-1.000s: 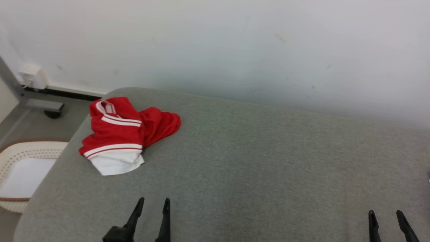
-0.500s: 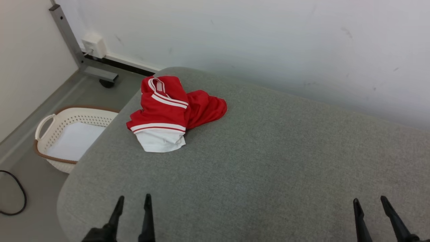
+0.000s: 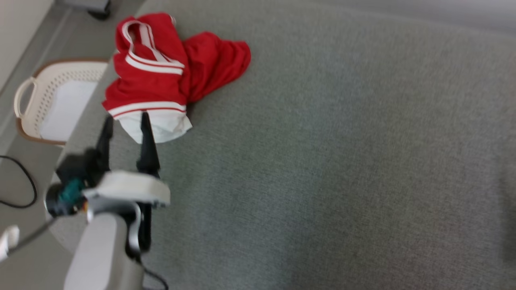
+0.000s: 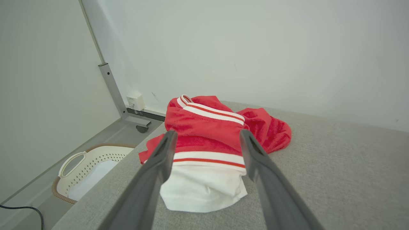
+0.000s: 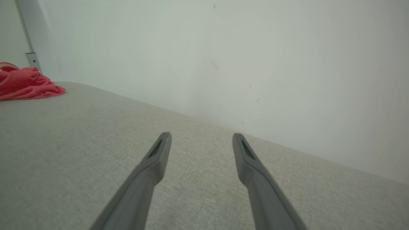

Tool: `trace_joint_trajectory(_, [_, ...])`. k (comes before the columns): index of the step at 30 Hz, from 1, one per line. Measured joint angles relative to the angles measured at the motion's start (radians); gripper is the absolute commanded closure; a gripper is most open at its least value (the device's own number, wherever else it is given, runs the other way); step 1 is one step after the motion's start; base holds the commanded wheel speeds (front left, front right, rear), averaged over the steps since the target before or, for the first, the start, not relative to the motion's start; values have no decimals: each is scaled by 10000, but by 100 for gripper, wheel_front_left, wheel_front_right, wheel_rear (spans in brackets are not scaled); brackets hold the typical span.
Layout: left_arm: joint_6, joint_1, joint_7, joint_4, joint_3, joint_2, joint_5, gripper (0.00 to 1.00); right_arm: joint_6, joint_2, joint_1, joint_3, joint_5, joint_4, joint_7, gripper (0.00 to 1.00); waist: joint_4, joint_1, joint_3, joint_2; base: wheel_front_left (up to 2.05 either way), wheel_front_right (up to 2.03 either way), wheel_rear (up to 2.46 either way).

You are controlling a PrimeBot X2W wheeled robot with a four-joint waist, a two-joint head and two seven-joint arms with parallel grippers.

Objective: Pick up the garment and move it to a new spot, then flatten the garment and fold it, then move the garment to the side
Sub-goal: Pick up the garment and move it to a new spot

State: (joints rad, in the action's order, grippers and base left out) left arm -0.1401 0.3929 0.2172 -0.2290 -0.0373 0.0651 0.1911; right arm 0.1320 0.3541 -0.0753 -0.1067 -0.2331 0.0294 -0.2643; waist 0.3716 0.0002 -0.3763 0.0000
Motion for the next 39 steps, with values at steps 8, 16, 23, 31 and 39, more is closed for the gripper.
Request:
trace_joint_trajectory(8, [-359, 3184, -1825, -1988, 219, 424, -4, 0, 0, 1260, -535, -314, -376, 382, -8, 0, -131, 1, -1821, 0, 0, 0, 0])
trace_joint_trajectory(16, [-435, 4857, -3607, -4451, -50, 493, 4, 23, 2, 1478, -871, -8, -577, 646, -58, 0, -618, 1, -2345, 0, 0, 0, 0])
trace_joint_trajectory(23, [-238, 5447, -3797, -4928, -56, 876, 98, 100, 0, 1177, -799, 54, -648, 209, -12, 0, -836, 1, -1887, 0, 0, 0, 0])
trace_joint_trajectory(31, [232, 6178, -3312, -3292, -215, 1154, 176, 100, 0, 146, -593, 466, -500, -318, -4, 0, -1071, 0, -578, 0, 0, 0, 0])
trace_joint_trajectory(39, [1216, 6188, -4544, -1001, -1135, 763, 514, 100, 0, -803, -141, 537, -201, -637, -4, 0, -1625, -2, 963, 0, 0, 0, 0])
